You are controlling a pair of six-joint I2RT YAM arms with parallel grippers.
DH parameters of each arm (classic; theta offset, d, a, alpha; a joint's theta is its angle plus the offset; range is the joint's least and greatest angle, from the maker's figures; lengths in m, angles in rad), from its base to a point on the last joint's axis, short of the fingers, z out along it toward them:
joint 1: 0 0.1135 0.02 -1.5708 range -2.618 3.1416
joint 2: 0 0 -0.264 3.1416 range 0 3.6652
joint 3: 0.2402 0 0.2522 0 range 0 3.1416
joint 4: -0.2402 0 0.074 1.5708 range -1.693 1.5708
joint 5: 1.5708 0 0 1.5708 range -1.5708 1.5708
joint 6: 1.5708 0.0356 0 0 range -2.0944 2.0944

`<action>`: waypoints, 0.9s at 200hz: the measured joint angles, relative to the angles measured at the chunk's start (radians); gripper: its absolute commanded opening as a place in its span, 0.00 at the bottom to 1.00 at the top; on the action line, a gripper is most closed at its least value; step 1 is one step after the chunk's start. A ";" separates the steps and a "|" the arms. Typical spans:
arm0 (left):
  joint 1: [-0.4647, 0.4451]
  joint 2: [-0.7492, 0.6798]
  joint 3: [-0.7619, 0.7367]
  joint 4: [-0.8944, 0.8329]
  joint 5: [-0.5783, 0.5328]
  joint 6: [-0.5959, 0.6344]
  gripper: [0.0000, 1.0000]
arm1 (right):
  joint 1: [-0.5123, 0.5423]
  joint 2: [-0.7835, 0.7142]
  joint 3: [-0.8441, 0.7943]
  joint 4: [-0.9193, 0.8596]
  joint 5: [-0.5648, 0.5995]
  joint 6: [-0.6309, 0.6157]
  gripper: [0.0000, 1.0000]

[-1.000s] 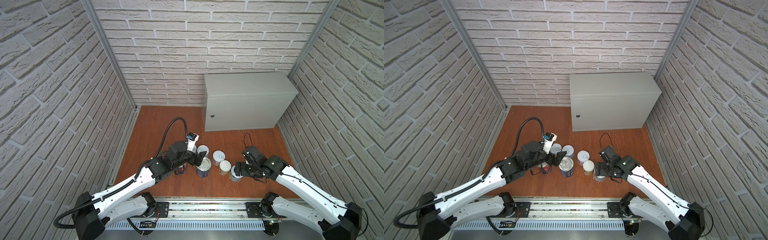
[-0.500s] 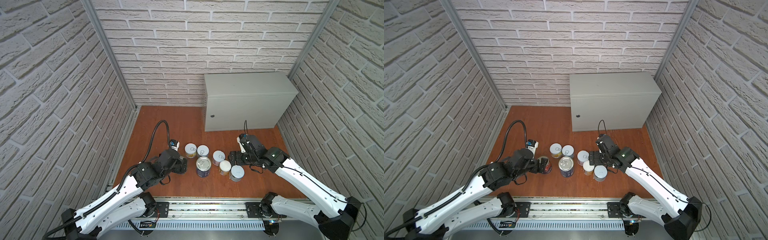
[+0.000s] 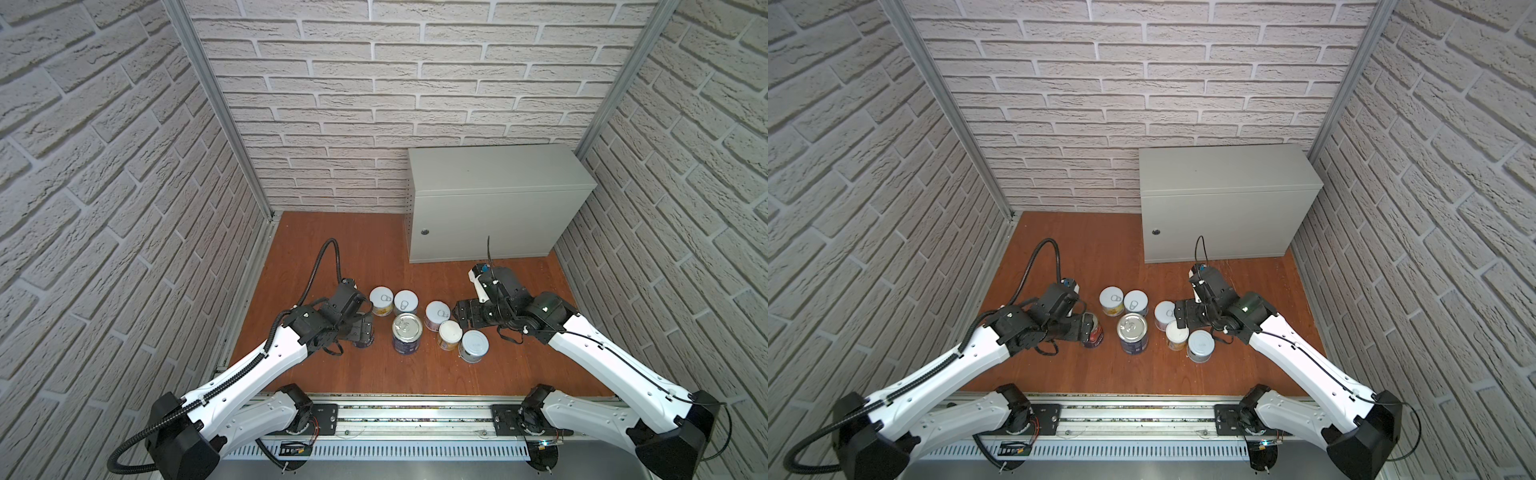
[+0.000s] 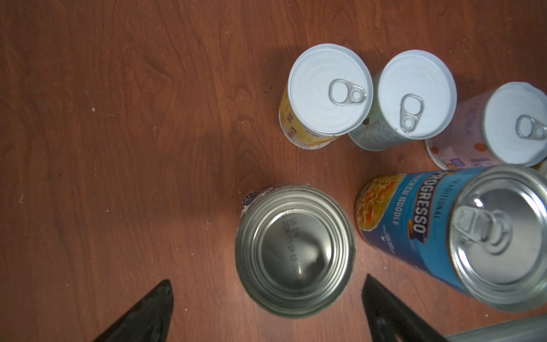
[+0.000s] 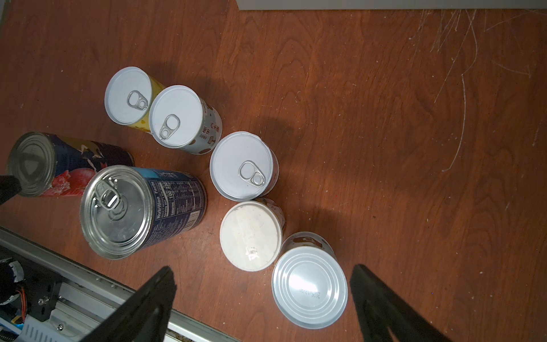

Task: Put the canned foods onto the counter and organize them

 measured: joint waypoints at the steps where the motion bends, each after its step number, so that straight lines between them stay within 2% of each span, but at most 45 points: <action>1: 0.000 0.001 0.000 0.000 0.000 0.000 0.98 | 0.000 -0.002 -0.001 0.001 0.000 -0.001 0.94; 45: 0.001 0.080 0.000 0.035 0.060 0.018 0.98 | 0.001 -0.016 -0.022 0.002 0.026 -0.012 0.94; 100: 0.014 0.117 0.003 0.047 0.000 0.050 0.98 | 0.001 -0.021 -0.039 0.002 0.053 -0.014 0.94; 152: 0.064 0.141 0.002 0.111 0.019 0.079 0.88 | 0.001 -0.025 -0.039 -0.002 0.087 -0.014 0.93; 180: 0.069 0.155 -0.001 0.129 0.029 0.087 0.88 | 0.001 -0.025 -0.039 -0.011 0.103 -0.014 0.93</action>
